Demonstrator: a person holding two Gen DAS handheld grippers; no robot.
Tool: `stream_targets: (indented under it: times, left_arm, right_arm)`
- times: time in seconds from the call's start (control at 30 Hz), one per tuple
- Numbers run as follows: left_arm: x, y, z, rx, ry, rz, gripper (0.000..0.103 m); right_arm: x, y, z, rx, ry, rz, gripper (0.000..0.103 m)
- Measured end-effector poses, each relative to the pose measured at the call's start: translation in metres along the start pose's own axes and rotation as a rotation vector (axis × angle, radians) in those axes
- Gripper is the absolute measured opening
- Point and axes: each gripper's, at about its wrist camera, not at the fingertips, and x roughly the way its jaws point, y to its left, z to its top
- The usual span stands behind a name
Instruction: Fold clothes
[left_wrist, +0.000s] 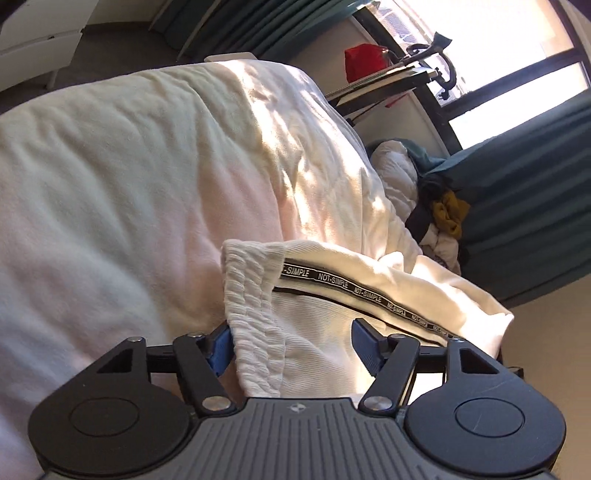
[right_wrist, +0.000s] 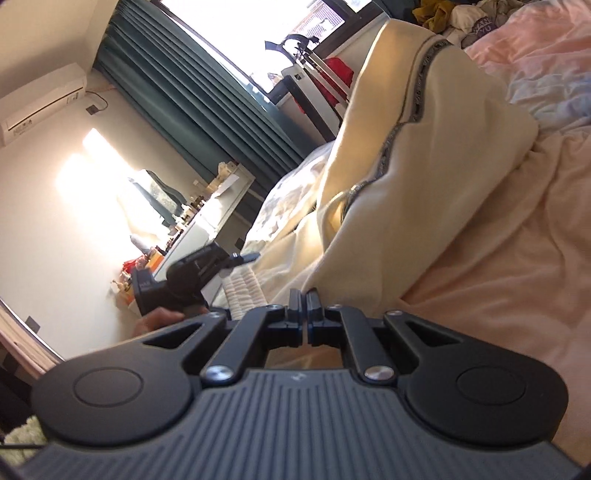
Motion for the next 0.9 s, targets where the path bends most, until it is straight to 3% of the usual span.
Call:
stream_targets:
  times: [0.03, 0.07, 0.27, 0.43, 0.6, 0.7, 0.8, 0.9]
  left_arm:
    - [0.0, -0.002, 0.0, -0.002, -0.009, 0.003, 0.046]
    - [0.0, -0.004, 0.002, -0.002, -0.017, 0.019, 0.018]
    - [-0.028, -0.042, 0.025, 0.1, -0.118, 0.012, 0.014]
    - [-0.073, -0.08, 0.083, 0.144, -0.259, -0.01, 0.014]
    - [-0.077, -0.091, 0.144, 0.26, -0.358, 0.118, 0.014]
    - [-0.046, -0.066, 0.159, 0.297, -0.319, 0.224, 0.014]
    - [-0.004, -0.031, 0.16, 0.317, -0.247, 0.309, 0.014]
    - [0.016, -0.004, 0.161, 0.281, -0.219, 0.317, 0.014]
  right_arm:
    - [0.003, -0.005, -0.006, -0.004, 0.018, -0.013, 0.005]
    - [0.005, -0.01, -0.012, -0.007, 0.037, -0.026, 0.005]
    - [0.026, 0.012, -0.024, -0.051, 0.073, 0.032, 0.005]
    - [0.058, 0.062, -0.018, -0.14, 0.096, 0.14, 0.005]
    - [0.111, 0.102, -0.019, -0.143, 0.141, 0.283, 0.005]
    - [0.156, 0.118, -0.028, -0.178, 0.18, 0.32, 0.005]
    - [0.201, 0.11, -0.043, -0.166, 0.274, 0.283, 0.005]
    - [0.229, 0.093, -0.056, -0.185, 0.34, 0.221, 0.005]
